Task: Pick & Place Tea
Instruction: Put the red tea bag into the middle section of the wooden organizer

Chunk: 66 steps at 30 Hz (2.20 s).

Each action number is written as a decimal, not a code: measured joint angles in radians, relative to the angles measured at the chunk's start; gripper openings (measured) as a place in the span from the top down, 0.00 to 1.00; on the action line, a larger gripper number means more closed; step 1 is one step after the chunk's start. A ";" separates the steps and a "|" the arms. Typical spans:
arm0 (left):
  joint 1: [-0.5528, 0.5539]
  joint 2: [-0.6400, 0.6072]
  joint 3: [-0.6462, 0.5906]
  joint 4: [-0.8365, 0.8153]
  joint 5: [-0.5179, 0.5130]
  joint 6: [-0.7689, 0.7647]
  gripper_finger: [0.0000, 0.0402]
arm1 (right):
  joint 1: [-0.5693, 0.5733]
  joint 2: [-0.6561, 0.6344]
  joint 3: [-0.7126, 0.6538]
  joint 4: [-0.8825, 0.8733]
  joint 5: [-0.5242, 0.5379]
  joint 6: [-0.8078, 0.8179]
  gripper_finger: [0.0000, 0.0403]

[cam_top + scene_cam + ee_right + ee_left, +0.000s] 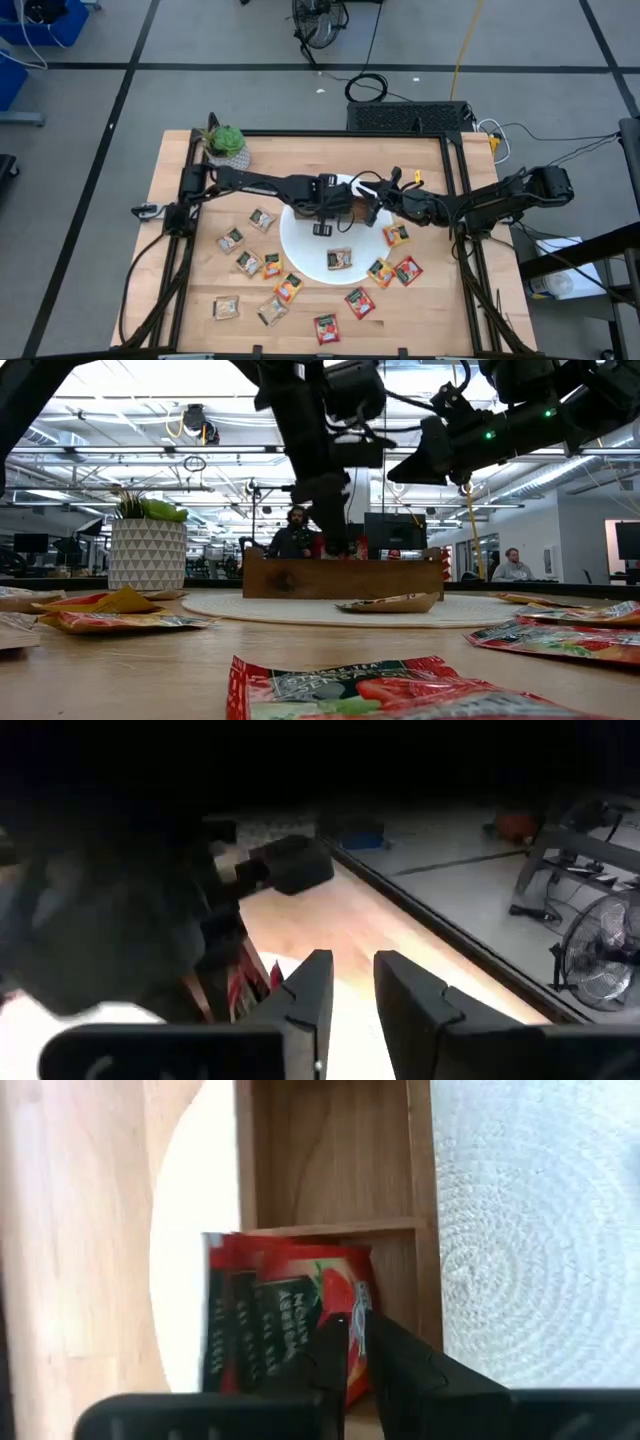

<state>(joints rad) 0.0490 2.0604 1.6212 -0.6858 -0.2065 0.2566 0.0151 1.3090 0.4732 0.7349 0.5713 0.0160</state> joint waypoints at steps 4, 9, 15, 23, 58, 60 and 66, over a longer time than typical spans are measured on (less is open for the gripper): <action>0.009 -0.052 0.000 0.026 0.050 -0.056 0.89 | 0.004 0.000 0.000 -0.003 0.000 0.007 0.84; 0.032 -0.134 0.000 0.021 0.176 -0.068 0.88 | 0.028 -0.002 0.000 0.001 0.002 -0.011 0.84; 0.059 -0.290 -0.115 0.139 0.234 -0.031 0.88 | 0.052 -0.023 -0.001 -0.019 0.002 -0.027 0.84; 0.104 -0.620 -0.575 0.645 0.338 -0.051 0.88 | 0.103 -0.057 -0.011 -0.027 -0.159 0.006 0.84; 0.047 -1.020 -0.984 1.079 0.404 -0.105 0.88 | 0.555 0.030 0.312 -1.667 -0.567 1.431 0.79; 0.047 -1.020 -0.984 1.081 0.404 -0.105 0.88 | 0.579 0.008 0.241 -1.641 -0.599 1.507 0.70; 0.047 -1.020 -0.984 1.079 0.403 -0.105 0.88 | 0.695 -0.122 0.046 -1.428 -0.529 1.762 0.46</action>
<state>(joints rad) 0.0959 1.0405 0.6369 0.3937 0.1969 0.1516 0.7101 1.1874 0.5196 -0.6928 0.0424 1.7782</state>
